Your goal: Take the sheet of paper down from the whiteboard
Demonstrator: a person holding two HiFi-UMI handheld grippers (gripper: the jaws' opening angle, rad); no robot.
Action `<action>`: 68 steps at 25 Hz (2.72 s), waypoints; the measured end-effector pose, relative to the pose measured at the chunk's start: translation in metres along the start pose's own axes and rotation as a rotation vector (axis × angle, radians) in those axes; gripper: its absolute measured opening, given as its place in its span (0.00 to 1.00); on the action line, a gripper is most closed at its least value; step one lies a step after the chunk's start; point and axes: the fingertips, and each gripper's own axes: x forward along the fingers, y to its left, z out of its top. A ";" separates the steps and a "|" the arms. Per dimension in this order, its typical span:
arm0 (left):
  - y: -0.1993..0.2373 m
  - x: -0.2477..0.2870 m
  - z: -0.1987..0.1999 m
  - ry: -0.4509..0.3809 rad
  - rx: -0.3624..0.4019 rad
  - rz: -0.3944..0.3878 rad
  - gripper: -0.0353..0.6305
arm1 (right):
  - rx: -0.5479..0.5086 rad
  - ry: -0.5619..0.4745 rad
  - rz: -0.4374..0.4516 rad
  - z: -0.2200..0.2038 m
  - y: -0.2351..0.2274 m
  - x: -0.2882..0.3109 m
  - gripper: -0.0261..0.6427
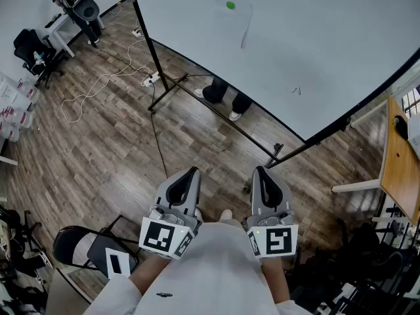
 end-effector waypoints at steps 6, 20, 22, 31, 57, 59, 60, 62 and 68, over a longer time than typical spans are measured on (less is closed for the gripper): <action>0.003 -0.001 0.001 0.003 -0.003 0.001 0.06 | 0.003 0.015 -0.008 -0.003 0.000 0.003 0.06; 0.012 -0.007 -0.002 0.019 -0.013 -0.030 0.06 | 0.017 0.005 -0.022 -0.005 0.011 0.006 0.06; 0.017 -0.011 -0.003 0.021 -0.015 -0.033 0.06 | 0.011 0.005 -0.025 -0.004 0.017 0.008 0.06; 0.051 -0.024 0.001 0.000 -0.017 -0.068 0.07 | -0.015 0.003 -0.042 -0.004 0.048 0.024 0.09; 0.135 0.187 0.041 -0.017 0.040 -0.103 0.23 | 0.004 -0.014 -0.047 -0.007 -0.058 0.221 0.20; 0.139 0.216 0.049 -0.021 0.044 -0.099 0.23 | 0.005 -0.014 -0.039 -0.005 -0.079 0.243 0.20; 0.140 0.230 0.053 -0.021 0.045 -0.096 0.23 | 0.006 -0.014 -0.035 -0.003 -0.088 0.253 0.20; 0.142 0.253 0.060 -0.024 0.045 -0.089 0.24 | 0.011 -0.016 -0.024 0.001 -0.104 0.271 0.20; 0.148 0.312 0.068 -0.016 0.055 -0.086 0.25 | 0.012 -0.018 -0.005 0.001 -0.141 0.316 0.20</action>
